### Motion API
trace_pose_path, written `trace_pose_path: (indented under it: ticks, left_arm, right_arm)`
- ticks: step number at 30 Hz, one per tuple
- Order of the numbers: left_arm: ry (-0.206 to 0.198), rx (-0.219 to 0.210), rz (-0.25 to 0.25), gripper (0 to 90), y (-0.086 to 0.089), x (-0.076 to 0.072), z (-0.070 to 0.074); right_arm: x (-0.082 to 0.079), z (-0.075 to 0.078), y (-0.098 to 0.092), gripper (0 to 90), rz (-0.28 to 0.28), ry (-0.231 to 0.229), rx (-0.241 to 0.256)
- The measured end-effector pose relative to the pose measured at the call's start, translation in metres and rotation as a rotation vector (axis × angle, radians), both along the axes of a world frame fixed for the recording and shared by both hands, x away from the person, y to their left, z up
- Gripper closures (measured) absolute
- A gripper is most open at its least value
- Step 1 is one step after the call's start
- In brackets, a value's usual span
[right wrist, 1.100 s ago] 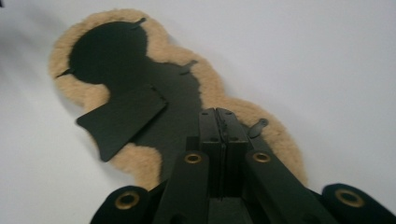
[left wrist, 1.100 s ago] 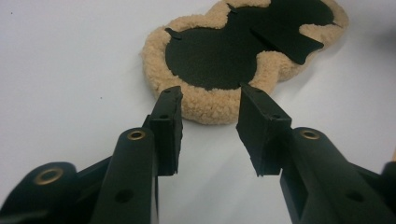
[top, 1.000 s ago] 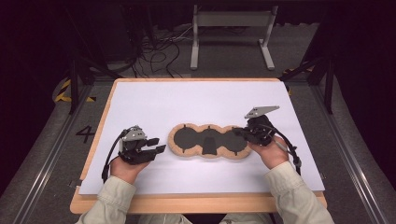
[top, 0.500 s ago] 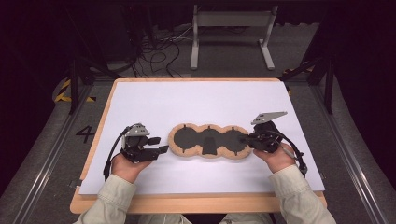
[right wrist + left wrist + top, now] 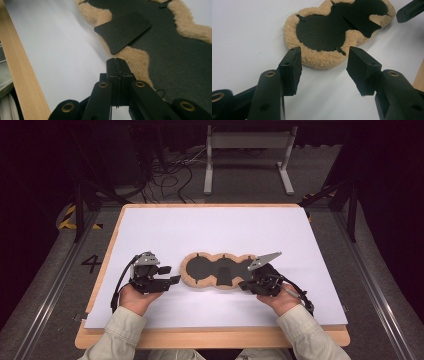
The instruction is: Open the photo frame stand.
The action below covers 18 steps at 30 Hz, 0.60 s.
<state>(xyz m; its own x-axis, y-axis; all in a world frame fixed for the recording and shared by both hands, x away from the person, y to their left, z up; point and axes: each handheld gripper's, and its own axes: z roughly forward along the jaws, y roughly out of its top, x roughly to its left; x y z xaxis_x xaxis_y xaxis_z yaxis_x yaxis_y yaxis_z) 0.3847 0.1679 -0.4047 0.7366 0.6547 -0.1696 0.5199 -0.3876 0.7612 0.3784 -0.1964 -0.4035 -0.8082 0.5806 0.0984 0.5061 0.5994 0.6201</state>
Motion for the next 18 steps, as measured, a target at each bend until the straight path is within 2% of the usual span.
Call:
trace_pose_path:
  ticks: [4, 13, 18]
  left_arm:
    - [0.006, -0.016, 0.016, 44.3, 0.002, 0.0, 0.0]
    - [0.014, -0.008, 0.019, 43.3, 0.002, 0.0, -0.002]
    - [0.018, -0.006, 0.027, 43.1, 0.005, -0.001, -0.003]
  right_arm:
    - [0.001, -0.009, 0.008, 90.0, 0.014, 0.02, -0.014]
    - [0.008, -0.027, 0.021, 90.0, 0.027, 0.045, -0.044]
    - [0.011, -0.031, 0.022, 90.0, 0.024, 0.049, -0.031]
